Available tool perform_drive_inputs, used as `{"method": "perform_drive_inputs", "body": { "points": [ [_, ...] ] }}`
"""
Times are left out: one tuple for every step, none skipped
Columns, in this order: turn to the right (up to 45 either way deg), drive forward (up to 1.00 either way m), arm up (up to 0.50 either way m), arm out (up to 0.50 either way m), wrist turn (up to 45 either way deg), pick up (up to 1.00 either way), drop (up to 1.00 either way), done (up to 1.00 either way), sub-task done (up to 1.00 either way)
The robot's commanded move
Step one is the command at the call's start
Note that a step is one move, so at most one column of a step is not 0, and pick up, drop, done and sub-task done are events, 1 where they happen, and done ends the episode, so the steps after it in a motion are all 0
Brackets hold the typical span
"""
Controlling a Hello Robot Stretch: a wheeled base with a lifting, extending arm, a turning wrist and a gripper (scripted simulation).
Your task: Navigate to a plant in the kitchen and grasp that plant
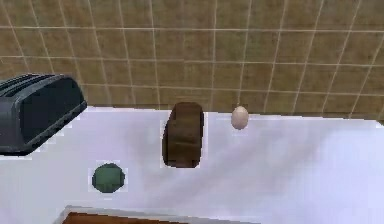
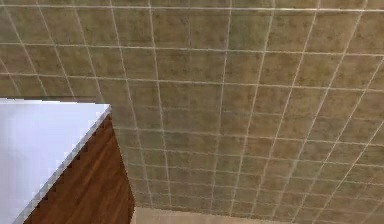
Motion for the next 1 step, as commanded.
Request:
{"method": "perform_drive_inputs", "body": {
  "points": [
    [-45.0,0.00,0.00,0.00,0.0,0.00,0.00,0.00,0.00]
  ]
}}
